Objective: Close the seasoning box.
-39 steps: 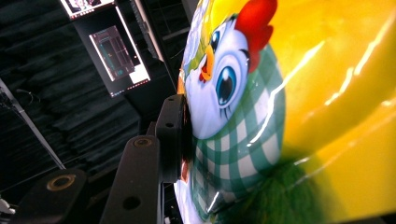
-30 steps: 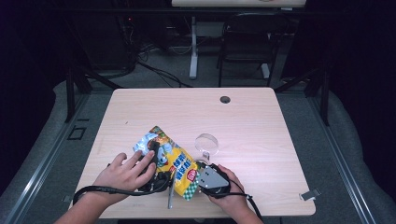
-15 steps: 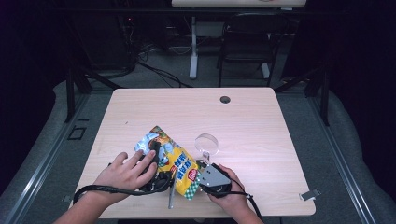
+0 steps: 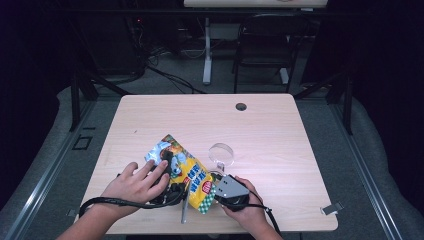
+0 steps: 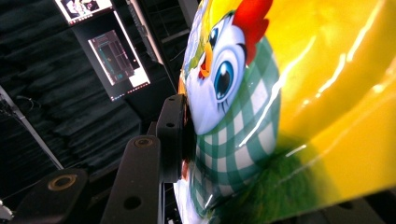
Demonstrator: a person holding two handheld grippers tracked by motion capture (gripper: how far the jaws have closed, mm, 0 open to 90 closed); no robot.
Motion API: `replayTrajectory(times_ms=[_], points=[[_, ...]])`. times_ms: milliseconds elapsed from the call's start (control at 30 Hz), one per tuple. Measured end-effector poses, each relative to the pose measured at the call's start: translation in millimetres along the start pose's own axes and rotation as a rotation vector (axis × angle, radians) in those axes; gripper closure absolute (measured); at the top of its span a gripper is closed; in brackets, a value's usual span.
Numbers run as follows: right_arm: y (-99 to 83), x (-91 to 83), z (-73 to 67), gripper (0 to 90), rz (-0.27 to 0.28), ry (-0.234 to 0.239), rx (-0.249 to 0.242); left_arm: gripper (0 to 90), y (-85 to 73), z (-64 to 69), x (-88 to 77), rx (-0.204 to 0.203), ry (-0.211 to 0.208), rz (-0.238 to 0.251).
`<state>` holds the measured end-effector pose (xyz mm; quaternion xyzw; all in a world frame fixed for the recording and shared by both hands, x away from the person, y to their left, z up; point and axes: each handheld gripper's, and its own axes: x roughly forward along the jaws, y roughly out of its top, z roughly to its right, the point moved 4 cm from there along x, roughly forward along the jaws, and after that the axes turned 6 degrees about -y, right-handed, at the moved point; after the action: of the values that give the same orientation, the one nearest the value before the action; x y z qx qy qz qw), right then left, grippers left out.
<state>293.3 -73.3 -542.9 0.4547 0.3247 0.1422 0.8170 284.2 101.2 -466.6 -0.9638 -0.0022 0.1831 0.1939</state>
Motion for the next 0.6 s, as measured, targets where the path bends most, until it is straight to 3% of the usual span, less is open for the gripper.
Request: replayTrajectory(times_ms=[600], points=[[-0.7,2.5,-0.5,70.2,0.000,0.000,0.004,64.6,1.6,-4.7,-2.2,0.044,0.001,-0.017]])
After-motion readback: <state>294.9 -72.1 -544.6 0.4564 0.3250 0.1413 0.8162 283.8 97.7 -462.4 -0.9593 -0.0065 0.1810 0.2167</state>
